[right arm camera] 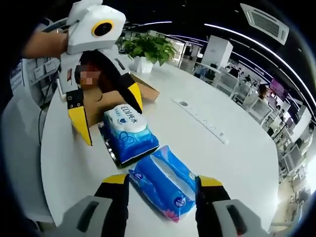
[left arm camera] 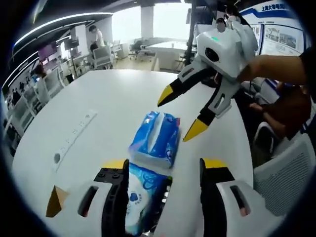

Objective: Operate the shoe box by opening the lid, removing the specified soft item, and placing it in the target area until the item is outside and the box remains undamaged.

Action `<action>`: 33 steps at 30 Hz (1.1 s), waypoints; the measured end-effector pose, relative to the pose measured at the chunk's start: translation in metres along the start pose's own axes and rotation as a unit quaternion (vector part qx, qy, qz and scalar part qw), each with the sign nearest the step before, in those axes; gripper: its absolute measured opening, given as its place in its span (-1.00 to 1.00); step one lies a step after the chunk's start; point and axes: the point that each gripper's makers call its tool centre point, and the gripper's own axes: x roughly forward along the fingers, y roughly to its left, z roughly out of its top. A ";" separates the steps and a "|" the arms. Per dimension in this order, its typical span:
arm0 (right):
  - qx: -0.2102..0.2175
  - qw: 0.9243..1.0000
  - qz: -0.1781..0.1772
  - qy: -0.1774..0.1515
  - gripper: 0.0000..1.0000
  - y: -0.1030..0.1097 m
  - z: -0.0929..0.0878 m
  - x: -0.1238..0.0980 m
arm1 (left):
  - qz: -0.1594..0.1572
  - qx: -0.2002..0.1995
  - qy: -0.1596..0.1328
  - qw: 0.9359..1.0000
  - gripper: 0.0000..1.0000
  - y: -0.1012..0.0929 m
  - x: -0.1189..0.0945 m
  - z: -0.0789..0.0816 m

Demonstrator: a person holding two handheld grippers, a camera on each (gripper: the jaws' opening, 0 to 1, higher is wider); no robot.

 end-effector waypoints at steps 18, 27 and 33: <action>0.069 0.996 -0.021 -0.046 0.48 0.020 0.025 -0.025 | 0.053 -0.053 -0.079 0.994 0.43 0.002 -0.078 -0.009; 0.078 0.995 -0.030 -0.057 0.64 0.033 0.036 -0.035 | 0.077 -0.054 -0.098 0.991 0.60 -0.006 -0.116 -0.018; 0.076 0.995 -0.035 -0.061 0.71 0.046 0.038 -0.043 | 0.099 -0.079 -0.139 0.982 0.71 -0.009 -0.146 -0.018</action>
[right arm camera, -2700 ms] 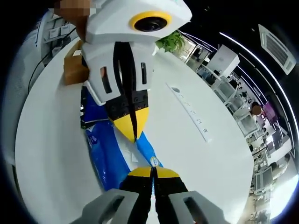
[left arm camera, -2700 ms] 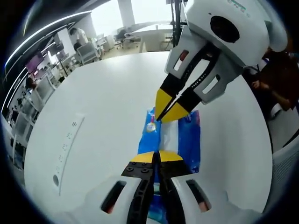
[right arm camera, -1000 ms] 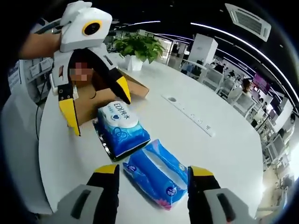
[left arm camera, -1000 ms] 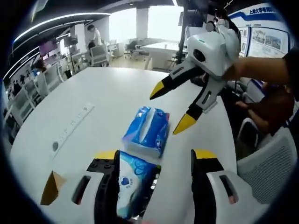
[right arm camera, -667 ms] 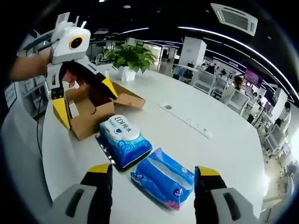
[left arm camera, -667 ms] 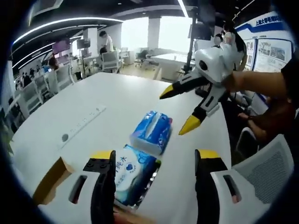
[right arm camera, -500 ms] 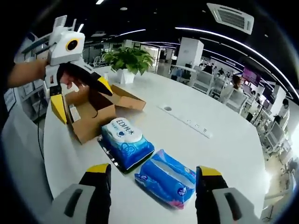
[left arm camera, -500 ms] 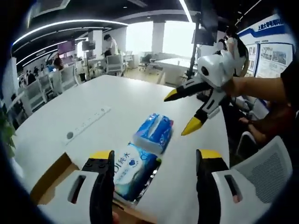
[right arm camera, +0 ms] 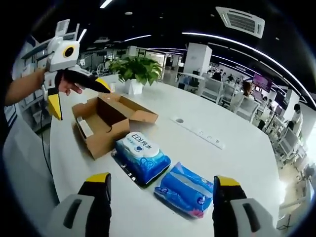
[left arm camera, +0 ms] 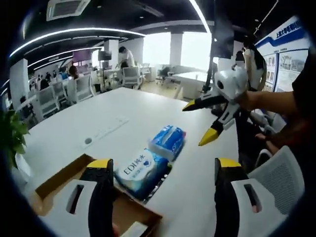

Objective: Operate the shoe box by opening the lid, removing the specified soft item, and placing it in the target area until the item is outside and the box remains undamaged.

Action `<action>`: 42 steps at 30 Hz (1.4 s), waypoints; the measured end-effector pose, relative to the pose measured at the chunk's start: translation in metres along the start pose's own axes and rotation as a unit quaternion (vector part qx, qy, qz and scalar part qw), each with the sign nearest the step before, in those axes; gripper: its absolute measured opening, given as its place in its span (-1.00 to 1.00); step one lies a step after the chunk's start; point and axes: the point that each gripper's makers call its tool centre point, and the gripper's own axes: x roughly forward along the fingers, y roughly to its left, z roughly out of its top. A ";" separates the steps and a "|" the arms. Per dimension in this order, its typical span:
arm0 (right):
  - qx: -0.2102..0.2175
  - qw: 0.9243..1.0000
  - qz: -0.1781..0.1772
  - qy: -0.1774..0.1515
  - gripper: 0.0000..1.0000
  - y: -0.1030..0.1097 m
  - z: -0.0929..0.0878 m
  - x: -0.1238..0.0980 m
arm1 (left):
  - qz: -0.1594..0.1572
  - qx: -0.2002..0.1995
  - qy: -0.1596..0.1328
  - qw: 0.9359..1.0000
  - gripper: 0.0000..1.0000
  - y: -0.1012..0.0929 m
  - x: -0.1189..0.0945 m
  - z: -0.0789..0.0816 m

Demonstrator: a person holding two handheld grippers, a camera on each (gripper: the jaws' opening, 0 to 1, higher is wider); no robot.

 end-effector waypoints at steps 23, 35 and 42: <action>-0.018 1.000 -0.009 -0.013 0.79 0.036 0.011 -0.012 | 0.079 -0.024 -0.069 0.994 0.98 0.023 -0.101 -0.001; -0.023 0.999 0.009 -0.034 0.73 0.062 0.022 -0.002 | 0.124 -0.043 -0.059 0.990 0.98 0.041 -0.148 -0.026; -0.034 0.998 0.033 -0.032 0.74 0.082 0.024 0.009 | 0.139 -0.048 -0.032 0.989 0.98 0.033 -0.166 -0.055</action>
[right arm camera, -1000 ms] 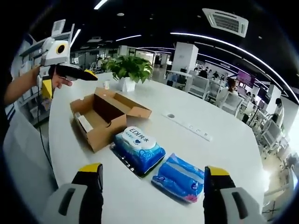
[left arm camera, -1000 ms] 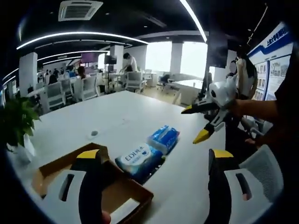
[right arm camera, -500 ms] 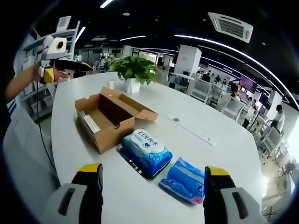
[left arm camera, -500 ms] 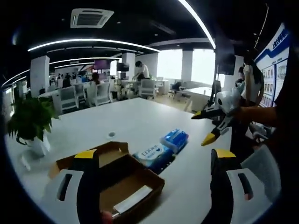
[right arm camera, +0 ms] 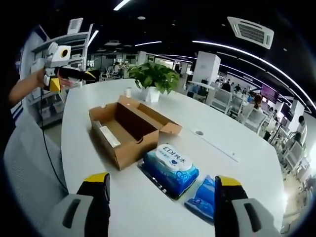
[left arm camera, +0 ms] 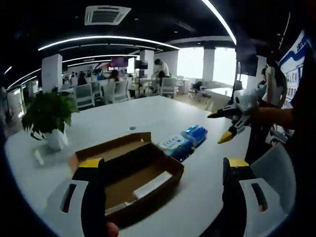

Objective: Operate the shoe box by opening the lid, removing the specified soft item, and placing it in the target area until the item is outside and the box remains undamaged.

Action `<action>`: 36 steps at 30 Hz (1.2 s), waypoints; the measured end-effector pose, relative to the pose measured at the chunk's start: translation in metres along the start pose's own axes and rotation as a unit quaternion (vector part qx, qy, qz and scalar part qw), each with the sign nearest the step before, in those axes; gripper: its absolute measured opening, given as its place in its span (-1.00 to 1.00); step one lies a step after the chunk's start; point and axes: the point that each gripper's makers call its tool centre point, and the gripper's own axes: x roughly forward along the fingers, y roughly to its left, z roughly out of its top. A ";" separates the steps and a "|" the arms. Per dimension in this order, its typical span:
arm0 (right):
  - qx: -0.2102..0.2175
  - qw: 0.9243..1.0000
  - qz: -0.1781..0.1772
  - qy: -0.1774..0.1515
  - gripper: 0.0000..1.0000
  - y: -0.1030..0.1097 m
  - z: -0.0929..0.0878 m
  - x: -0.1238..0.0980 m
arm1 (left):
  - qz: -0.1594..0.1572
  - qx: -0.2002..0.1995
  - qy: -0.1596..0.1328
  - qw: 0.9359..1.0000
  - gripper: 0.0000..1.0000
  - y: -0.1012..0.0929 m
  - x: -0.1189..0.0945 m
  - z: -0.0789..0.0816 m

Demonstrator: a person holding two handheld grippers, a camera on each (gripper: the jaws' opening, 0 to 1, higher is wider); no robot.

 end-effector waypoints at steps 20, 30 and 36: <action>-0.035 0.997 0.073 -0.008 0.75 0.045 0.023 0.032 | 0.023 0.003 0.015 1.000 0.98 -0.008 -0.029 -0.040; -0.057 0.989 0.135 -0.016 0.73 0.059 0.040 0.058 | 0.034 -0.007 0.013 0.999 0.98 -0.022 -0.043 -0.065; -0.072 0.983 0.165 -0.028 0.72 0.067 0.047 0.071 | 0.053 0.002 0.009 0.999 0.98 -0.027 -0.049 -0.072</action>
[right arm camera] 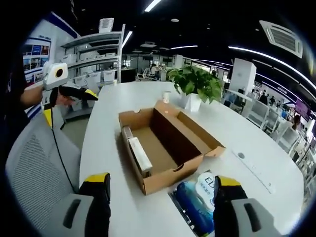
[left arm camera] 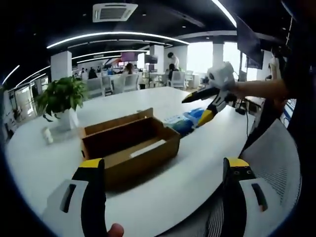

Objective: Operate the shoe box by opening the lid, removing the specified soft item, and placing it in the target area until the item is outside and the box remains undamaged.

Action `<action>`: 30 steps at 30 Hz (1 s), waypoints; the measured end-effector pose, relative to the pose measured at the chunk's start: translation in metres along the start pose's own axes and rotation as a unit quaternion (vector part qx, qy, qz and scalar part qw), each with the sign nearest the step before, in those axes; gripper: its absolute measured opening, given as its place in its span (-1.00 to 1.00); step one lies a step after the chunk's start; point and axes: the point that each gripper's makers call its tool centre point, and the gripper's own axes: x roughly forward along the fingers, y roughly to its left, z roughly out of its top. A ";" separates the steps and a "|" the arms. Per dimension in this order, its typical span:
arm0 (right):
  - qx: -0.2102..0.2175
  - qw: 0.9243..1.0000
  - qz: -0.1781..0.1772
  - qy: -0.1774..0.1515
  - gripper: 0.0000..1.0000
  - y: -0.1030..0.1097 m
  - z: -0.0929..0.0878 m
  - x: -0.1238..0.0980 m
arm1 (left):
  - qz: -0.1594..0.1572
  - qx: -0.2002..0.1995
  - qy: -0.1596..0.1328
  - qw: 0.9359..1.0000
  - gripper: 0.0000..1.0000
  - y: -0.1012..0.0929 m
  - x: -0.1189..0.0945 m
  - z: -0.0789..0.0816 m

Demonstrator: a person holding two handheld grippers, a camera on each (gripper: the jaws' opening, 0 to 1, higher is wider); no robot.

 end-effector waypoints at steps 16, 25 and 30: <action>-0.057 0.996 0.072 0.011 0.62 0.005 0.011 0.045 | 0.029 -0.010 -0.026 0.999 0.98 -0.004 -0.007 -0.005; -0.089 0.991 0.093 0.026 0.44 -0.002 0.021 0.069 | 0.030 -0.027 -0.037 0.999 0.98 -0.005 -0.009 -0.010; -0.125 0.984 0.113 0.056 0.40 0.000 0.015 0.086 | 0.032 -0.018 -0.035 0.999 0.98 -0.006 -0.005 -0.016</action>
